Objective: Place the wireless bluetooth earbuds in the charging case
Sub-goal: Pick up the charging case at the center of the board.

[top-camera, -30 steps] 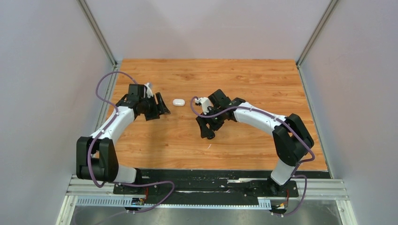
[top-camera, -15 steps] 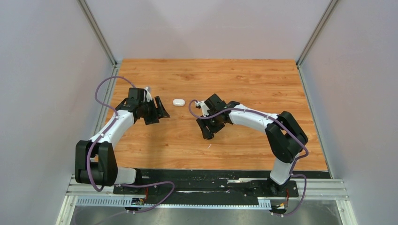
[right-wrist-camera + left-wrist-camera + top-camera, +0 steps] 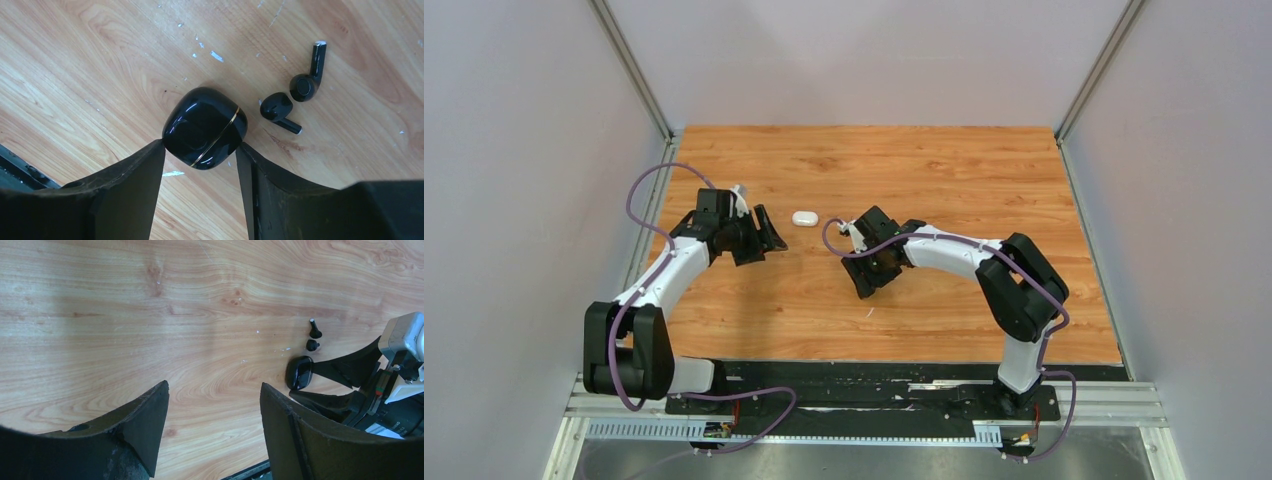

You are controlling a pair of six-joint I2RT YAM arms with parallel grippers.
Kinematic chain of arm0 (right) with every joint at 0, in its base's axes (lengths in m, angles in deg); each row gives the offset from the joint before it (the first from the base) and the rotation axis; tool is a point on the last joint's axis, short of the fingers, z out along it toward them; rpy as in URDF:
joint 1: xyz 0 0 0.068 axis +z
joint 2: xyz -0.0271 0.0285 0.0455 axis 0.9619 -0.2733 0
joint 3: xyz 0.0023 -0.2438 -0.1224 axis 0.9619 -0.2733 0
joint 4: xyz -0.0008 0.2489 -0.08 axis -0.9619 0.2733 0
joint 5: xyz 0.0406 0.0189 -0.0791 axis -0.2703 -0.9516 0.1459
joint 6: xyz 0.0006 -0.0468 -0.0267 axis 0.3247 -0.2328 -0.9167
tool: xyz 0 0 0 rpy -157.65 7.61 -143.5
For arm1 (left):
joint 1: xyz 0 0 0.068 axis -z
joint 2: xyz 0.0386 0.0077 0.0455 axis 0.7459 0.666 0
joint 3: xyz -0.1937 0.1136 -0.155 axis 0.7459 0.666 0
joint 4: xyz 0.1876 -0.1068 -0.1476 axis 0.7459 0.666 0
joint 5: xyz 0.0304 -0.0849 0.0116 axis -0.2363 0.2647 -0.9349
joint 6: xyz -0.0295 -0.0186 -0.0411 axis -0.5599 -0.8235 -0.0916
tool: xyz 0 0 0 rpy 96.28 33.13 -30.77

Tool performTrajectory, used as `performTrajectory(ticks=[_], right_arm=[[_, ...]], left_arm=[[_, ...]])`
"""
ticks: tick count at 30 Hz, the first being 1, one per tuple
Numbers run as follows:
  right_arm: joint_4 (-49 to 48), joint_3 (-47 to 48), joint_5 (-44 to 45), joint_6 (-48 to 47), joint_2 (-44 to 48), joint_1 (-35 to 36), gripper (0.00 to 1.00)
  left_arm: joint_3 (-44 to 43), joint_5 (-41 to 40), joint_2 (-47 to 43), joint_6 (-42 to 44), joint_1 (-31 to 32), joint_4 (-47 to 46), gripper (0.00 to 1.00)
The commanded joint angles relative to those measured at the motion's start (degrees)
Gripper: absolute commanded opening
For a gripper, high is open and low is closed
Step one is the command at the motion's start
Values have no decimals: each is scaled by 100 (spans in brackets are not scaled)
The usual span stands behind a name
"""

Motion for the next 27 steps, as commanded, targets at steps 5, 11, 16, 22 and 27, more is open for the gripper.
performTrajectory(ticks=[5,11,16,22,27], right_arm=[[-182,114,620,619,-236,88,63],[-106,263,668,900,-346,96,63],[-22,305,860,993,-500,105,56],[15,-182,910,867,-228,105,47],[-309,-674,976,413,78,97,48]], left_arm=[[118,187,-176,-128,2,-331,74],[152,257,-174,-125,2,-342,74],[149,302,-123,-137,8,-342,74],[129,420,-18,-109,5,-388,74],[95,598,117,-83,15,-465,74]])
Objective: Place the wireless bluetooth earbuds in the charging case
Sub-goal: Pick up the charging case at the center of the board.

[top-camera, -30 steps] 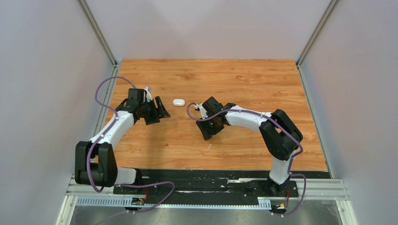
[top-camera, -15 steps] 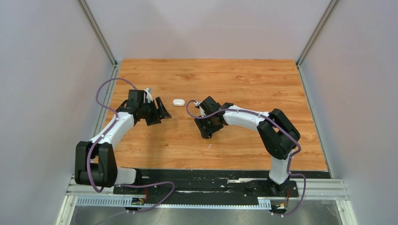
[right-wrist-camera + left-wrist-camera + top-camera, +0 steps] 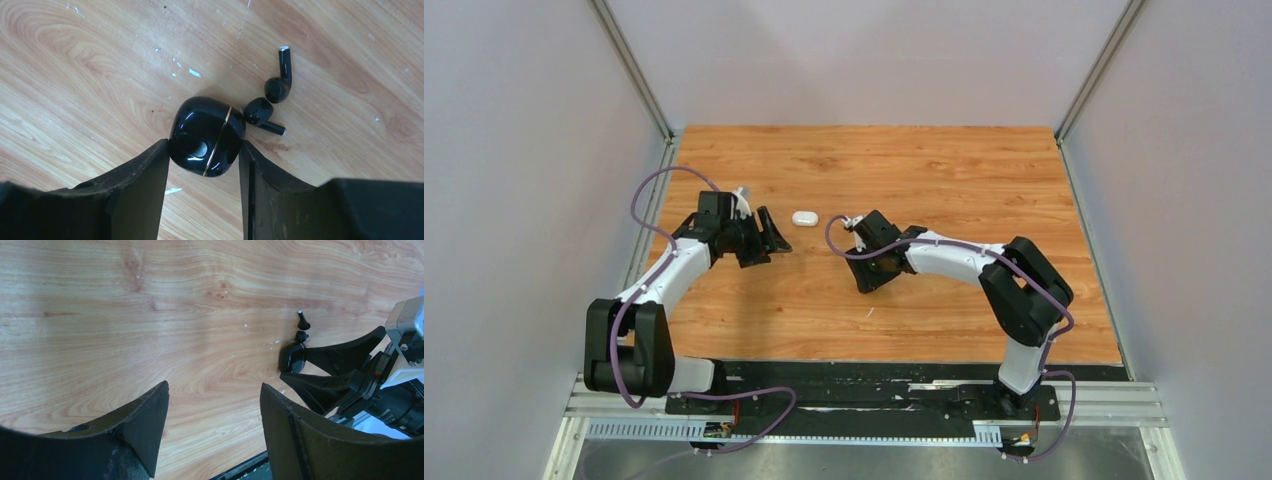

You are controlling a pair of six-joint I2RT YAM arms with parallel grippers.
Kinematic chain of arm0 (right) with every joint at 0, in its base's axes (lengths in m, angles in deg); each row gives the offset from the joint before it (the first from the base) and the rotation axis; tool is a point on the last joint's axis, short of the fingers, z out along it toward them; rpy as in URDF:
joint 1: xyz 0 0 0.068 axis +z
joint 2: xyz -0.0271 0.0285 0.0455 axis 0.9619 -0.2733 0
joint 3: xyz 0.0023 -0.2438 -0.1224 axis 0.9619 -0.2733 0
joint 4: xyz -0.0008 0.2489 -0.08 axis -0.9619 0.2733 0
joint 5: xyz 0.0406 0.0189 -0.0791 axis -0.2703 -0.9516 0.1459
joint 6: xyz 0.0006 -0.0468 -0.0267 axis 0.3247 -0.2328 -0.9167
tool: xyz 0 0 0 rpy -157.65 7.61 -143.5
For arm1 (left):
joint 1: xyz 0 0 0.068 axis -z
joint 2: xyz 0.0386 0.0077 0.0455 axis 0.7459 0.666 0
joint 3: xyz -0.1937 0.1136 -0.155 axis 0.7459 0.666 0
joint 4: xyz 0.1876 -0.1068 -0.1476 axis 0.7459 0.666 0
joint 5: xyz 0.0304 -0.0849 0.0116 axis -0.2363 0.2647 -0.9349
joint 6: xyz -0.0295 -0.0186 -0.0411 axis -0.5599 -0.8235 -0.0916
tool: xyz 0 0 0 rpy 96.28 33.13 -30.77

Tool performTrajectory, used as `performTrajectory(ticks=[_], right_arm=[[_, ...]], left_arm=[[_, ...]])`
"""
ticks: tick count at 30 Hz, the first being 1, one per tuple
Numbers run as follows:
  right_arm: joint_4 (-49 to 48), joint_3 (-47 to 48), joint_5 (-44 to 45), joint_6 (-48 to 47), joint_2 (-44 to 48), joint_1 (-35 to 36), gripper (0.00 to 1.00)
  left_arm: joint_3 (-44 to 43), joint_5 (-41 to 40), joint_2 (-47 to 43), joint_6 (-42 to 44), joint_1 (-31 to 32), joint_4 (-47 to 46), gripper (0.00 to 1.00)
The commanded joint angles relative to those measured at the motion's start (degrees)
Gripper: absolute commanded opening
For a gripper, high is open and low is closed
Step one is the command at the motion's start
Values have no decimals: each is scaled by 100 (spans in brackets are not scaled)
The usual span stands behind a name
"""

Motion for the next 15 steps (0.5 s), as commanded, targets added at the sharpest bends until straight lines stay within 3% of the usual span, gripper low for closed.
performTrajectory(ticks=[1,4,15], right_arm=[[94,-532,278,-519,14,-13,51],[53,-534,267,-669,40,-53,60],[361,26,271,93,-143,-54,69]], left_arm=[[-55,231,115,2,17,-237,73],[-53,265,147,-11,43,-268,73],[-34,261,121,-64,116,-331,73]])
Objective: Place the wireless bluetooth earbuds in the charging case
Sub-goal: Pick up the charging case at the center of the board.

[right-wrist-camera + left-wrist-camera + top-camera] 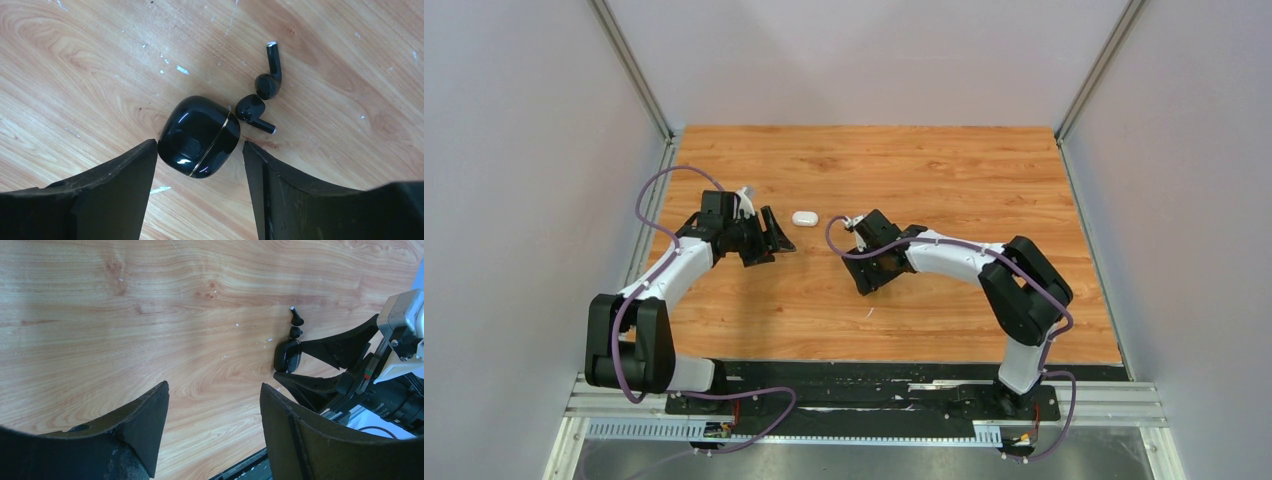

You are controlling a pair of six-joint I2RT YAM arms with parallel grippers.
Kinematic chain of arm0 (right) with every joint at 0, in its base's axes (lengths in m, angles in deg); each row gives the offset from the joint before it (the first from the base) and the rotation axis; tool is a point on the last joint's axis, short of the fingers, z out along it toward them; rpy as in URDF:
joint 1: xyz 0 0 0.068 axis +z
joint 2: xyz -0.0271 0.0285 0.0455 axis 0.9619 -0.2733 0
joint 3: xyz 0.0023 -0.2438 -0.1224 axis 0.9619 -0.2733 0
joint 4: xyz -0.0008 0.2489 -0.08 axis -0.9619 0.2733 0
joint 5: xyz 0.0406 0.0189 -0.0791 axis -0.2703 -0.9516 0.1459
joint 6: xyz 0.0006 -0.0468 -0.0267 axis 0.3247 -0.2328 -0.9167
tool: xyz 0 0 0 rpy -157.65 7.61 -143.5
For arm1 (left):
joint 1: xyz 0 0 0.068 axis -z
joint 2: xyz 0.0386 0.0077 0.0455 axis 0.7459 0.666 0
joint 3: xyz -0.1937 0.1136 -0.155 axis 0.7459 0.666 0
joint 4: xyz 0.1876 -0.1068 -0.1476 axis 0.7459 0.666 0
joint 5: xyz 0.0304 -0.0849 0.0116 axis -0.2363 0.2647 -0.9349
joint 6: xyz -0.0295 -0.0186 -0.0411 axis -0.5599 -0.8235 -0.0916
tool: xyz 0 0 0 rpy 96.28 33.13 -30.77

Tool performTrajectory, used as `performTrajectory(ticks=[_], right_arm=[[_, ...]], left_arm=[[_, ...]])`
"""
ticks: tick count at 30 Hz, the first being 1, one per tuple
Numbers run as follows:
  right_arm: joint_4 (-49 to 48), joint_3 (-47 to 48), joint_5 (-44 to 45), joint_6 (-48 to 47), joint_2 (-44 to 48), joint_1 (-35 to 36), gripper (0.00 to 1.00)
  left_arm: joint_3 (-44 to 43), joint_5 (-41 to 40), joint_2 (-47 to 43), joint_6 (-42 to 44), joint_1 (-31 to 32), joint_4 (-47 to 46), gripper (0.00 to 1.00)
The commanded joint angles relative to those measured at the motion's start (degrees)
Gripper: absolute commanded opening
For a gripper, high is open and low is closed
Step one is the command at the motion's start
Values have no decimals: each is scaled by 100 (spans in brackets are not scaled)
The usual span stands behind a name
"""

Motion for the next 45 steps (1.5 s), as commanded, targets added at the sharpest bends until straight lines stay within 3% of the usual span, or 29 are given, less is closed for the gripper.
performTrajectory(ticks=[1,6,10,12,17,21,24,28,36,40,45], right_arm=[[451,214,165,535,-319,-22,67],[616,434,168,726,-580,-8,68],[676,408,422,828,-574,-30,62],[679,361,437,836,-537,-35,50],[685,29,424,710,-334,-56,35],[446,-320,-21,-210,107,-66,1],[371,-455,-244,-1145,528,-53,0],[-138,-890,-640,-2541,1207,-57,0],[-2660,-2362,-1584,-4902,2825,-40,0],[-2936,-2088,-1327,-4942,2490,-31,0],[-3013,-1744,-1389,-4788,2381,-30,0]], left_arm=[[-32,56,-33,-52,37,-148,73],[-30,81,-15,-61,40,-150,73],[-35,108,23,-59,38,-140,73],[-45,124,68,-53,38,-135,73],[-133,208,240,-18,65,-130,73],[-137,412,264,65,179,-317,73],[-98,689,242,138,288,-746,73],[4,1624,357,319,507,-1649,72],[27,2866,990,361,1138,-3074,72],[-160,3318,1265,409,1443,-3409,71],[-436,3268,1455,688,1774,-3138,70]])
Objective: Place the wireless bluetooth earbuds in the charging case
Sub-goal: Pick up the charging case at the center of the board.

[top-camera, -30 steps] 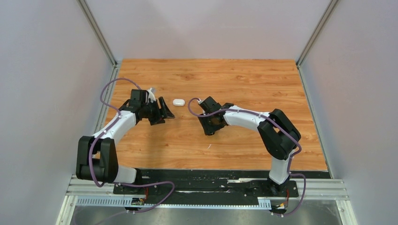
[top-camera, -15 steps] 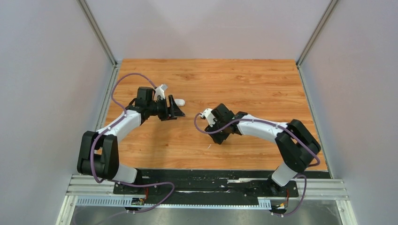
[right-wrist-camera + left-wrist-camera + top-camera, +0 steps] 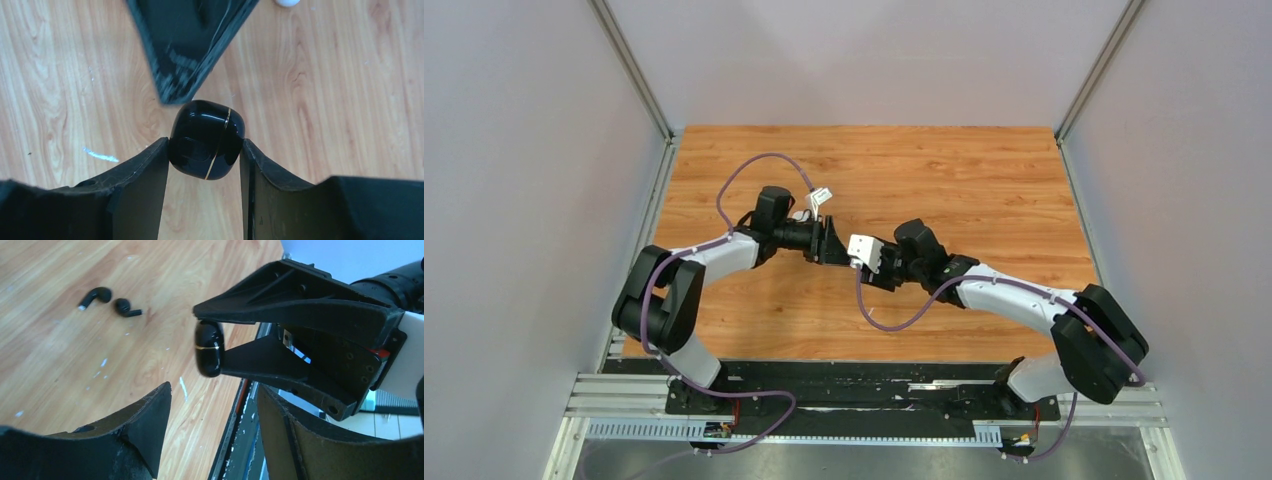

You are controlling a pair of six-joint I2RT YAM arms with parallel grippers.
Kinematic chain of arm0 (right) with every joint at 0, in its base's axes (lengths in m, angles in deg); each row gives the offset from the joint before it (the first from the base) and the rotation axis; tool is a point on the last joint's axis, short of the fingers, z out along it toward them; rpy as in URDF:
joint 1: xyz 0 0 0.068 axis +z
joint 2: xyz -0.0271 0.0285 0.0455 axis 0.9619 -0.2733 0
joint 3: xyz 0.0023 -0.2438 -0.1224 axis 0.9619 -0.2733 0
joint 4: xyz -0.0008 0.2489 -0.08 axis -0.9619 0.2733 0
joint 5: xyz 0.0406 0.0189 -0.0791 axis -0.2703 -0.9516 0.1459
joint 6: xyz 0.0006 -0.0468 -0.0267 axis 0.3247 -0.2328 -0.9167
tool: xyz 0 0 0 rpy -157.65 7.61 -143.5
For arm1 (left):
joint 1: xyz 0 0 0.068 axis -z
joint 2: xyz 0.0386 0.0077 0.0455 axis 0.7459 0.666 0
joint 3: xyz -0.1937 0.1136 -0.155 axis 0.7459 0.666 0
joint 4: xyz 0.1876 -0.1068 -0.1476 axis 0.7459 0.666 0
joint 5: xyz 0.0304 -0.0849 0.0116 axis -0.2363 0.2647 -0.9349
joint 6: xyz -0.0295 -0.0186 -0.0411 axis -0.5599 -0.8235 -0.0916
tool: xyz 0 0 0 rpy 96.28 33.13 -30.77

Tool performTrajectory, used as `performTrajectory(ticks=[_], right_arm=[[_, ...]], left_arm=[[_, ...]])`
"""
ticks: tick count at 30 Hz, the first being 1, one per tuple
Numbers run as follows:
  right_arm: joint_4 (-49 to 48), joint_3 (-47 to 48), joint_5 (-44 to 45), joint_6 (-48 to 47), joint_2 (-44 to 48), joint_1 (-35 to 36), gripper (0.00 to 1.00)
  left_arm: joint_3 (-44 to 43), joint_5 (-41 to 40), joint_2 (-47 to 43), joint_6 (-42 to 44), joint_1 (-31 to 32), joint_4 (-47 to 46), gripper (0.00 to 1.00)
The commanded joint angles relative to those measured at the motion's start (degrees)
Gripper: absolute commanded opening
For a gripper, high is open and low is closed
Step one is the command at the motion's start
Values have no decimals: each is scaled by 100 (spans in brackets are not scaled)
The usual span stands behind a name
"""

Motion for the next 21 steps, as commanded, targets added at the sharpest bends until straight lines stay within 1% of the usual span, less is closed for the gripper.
performTrajectory(ticks=[1,4,8,12,14,15,17,20,21], right_arm=[[-599,416,-126,-166,-4,20,0],[-564,593,-36,15,-56,22,0],[-527,709,-226,93,-66,42,0],[-446,721,-400,19,-44,110,0],[-419,711,-446,-32,-18,143,0],[-419,696,-462,-38,-2,157,0],[-422,682,-472,-18,5,165,0],[-430,685,-472,36,22,172,0],[-442,697,-472,42,21,172,0]], left_arm=[[-392,262,63,358,252,-215,70],[-537,180,147,507,355,42,68],[-590,69,220,494,401,78,65],[-600,134,291,384,404,-69,61],[-583,251,296,281,404,-251,60],[-568,436,307,221,400,-502,60],[-470,681,348,-35,399,-1000,57],[-475,808,459,-196,396,-1165,43],[-488,817,515,-203,395,-1155,41]])
